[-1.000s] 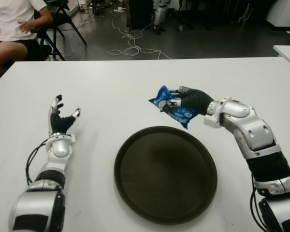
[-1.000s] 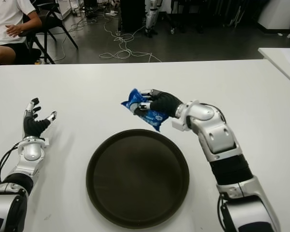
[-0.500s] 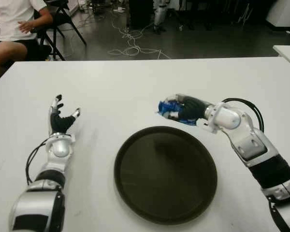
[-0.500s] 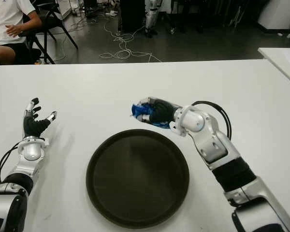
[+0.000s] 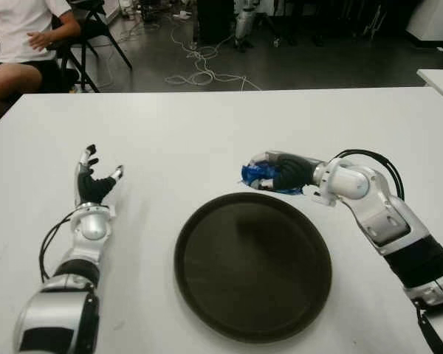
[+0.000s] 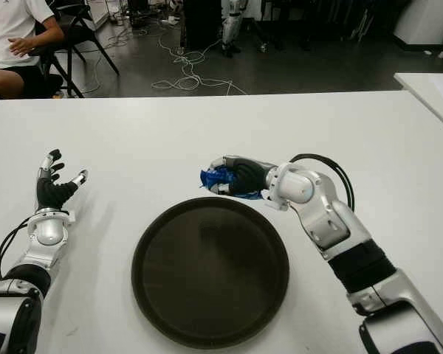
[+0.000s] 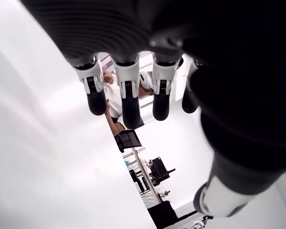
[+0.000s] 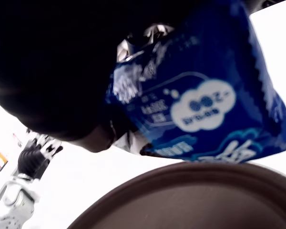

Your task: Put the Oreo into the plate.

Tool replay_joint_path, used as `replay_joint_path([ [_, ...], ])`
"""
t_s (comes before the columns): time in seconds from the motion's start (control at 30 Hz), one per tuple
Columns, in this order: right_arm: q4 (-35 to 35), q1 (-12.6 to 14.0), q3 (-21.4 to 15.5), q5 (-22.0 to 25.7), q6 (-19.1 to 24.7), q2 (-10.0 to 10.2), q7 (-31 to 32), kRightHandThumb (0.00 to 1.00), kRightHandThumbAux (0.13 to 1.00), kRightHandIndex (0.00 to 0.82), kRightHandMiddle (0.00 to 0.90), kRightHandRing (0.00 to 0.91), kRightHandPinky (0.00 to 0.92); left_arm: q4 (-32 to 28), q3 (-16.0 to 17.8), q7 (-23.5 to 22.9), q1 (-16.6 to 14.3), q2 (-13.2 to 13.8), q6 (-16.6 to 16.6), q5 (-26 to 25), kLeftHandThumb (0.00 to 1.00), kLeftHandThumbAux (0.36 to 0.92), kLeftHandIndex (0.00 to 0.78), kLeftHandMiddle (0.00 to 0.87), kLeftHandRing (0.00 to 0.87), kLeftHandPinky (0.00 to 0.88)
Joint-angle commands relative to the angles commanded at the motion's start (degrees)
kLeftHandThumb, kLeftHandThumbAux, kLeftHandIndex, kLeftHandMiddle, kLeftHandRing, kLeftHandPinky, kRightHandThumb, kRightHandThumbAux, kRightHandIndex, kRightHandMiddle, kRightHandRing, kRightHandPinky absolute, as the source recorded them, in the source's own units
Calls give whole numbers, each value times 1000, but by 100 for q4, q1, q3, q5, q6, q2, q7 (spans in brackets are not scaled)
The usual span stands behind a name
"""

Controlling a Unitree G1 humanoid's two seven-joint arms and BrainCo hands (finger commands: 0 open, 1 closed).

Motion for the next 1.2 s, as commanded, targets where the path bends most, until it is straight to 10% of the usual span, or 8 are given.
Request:
replay_joint_path([
  [1.2,261,230,-734,1829,-736,121,1155,710,714,441,814,820,809,-19,28,0,3,-28,-40,-36,19,776,93,134,118,99],
])
